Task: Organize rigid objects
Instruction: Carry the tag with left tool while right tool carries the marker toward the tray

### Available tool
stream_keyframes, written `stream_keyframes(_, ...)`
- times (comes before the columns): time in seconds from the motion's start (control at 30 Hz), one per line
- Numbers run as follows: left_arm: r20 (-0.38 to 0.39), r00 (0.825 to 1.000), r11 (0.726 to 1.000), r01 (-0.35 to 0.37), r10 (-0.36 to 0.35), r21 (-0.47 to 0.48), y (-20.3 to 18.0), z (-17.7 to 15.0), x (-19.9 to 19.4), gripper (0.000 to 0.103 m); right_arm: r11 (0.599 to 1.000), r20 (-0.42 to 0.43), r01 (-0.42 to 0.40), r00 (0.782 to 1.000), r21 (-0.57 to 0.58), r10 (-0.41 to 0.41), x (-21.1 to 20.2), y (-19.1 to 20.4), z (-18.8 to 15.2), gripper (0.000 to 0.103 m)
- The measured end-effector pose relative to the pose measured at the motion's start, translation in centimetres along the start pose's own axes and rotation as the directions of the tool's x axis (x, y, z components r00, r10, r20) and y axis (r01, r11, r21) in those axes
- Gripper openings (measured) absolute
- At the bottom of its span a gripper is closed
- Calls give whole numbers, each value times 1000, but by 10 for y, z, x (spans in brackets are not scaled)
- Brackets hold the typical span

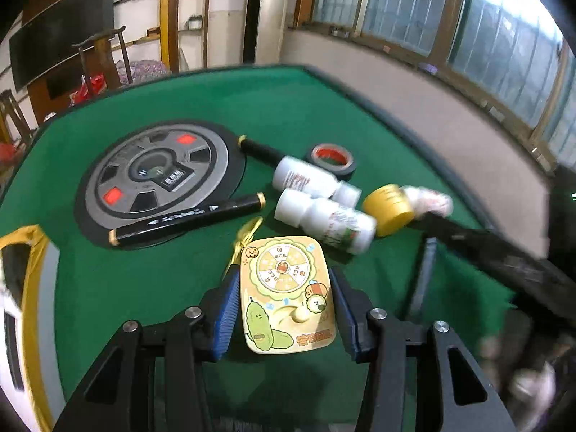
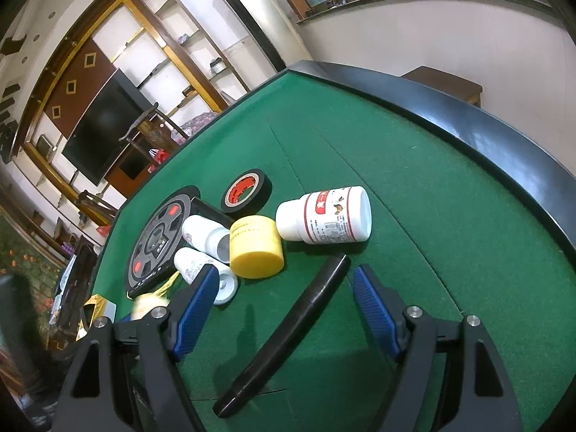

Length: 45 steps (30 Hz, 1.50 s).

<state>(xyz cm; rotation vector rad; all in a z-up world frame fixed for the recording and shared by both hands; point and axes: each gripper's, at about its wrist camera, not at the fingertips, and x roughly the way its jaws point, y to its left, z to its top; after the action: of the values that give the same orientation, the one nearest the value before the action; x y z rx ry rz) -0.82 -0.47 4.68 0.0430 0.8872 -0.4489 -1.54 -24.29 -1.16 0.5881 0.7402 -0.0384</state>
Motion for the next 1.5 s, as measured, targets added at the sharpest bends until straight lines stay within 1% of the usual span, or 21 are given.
stream_keyframes(0.1,54,996,996,72,-70,-48,12,-12,-42,51,1000,-7,5,1000,-2,-5,2,0,0,76)
stream_keyframes(0.23,128,986,989,121,-109,-90,25,-33,-93,51,1000,-19,5,1000,-5,-5,3,1,1,76)
stream_keyframes(0.3,161,981,986,125,-107,-108,35,-41,-110,51,1000,-37,-28,999,-13,28,3,2,2,76)
stream_keyframes(0.33,183,978,985,124,-101,-122,43,-46,-119,51,997,-78,-72,995,-29,70,2,5,0,76)
stream_keyframes(0.4,216,971,980,136,-102,-149,57,-55,-134,51,990,-120,-112,988,-87,101,-9,19,-6,76)
stream_keyframes(0.47,242,964,971,154,-107,-182,72,-62,-148,51,962,-165,-172,977,-211,139,-25,49,-22,76)
stream_keyframes(0.5,255,961,967,159,-106,-199,80,-65,-155,51,937,-210,-195,968,-290,136,-27,68,-33,76)
stream_keyframes(0.57,272,957,962,161,-98,-221,92,-69,-159,51,865,-319,-242,942,-440,101,-23,107,-61,76)
stream_keyframes(0.63,291,953,957,158,-83,-245,103,-74,-164,51,796,-389,-282,919,-536,63,-12,138,-86,76)
stream_keyframes(0.7,296,953,951,149,-65,-271,114,-80,-169,51,760,-409,-284,912,-584,26,0,154,-103,74)
stream_keyframes(0.77,295,955,947,136,-46,-290,123,-88,-173,51,738,-407,-272,913,-618,-4,14,166,-112,66)
stream_keyframes(0.8,294,955,946,129,-38,-296,127,-90,-175,51,735,-410,-270,912,-622,-12,20,169,-114,53)
stream_keyframes(0.87,296,955,943,114,-17,-312,139,-101,-181,51,732,-396,-265,918,-627,-7,24,172,-115,36)
stream_keyframes(0.9,295,955,940,110,-10,-323,144,-103,-182,51,736,-413,-290,910,-611,16,25,171,-115,24)
stream_keyframes(0.93,293,956,933,113,-9,-341,152,-107,-183,51,741,-421,-301,907,-600,27,25,170,-117,19)
stream_keyframes(1.0,290,957,920,130,-18,-370,164,-109,-182,51,739,-399,-282,917,-612,20,23,169,-121,17)
stream_keyframes(1.13,295,955,915,109,12,-389,180,-114,-185,51,771,-420,-322,904,-549,79,17,163,-117,16)
stream_keyframes(1.27,267,960,911,36,82,-411,204,-116,-187,51,800,-459,-420,864,-428,208,5,159,-103,16)
stream_keyframes(1.3,251,962,909,11,103,-416,211,-116,-186,51,802,-471,-454,846,-388,250,1,162,-99,16)
stream_keyframes(1.43,154,967,896,-119,203,-428,241,-111,-173,51,788,-515,-535,788,-305,336,-3,182,-93,16)
stream_keyframes(1.5,96,965,890,-182,242,-418,254,-107,-161,51,777,-534,-564,764,-280,362,-4,196,-93,16)
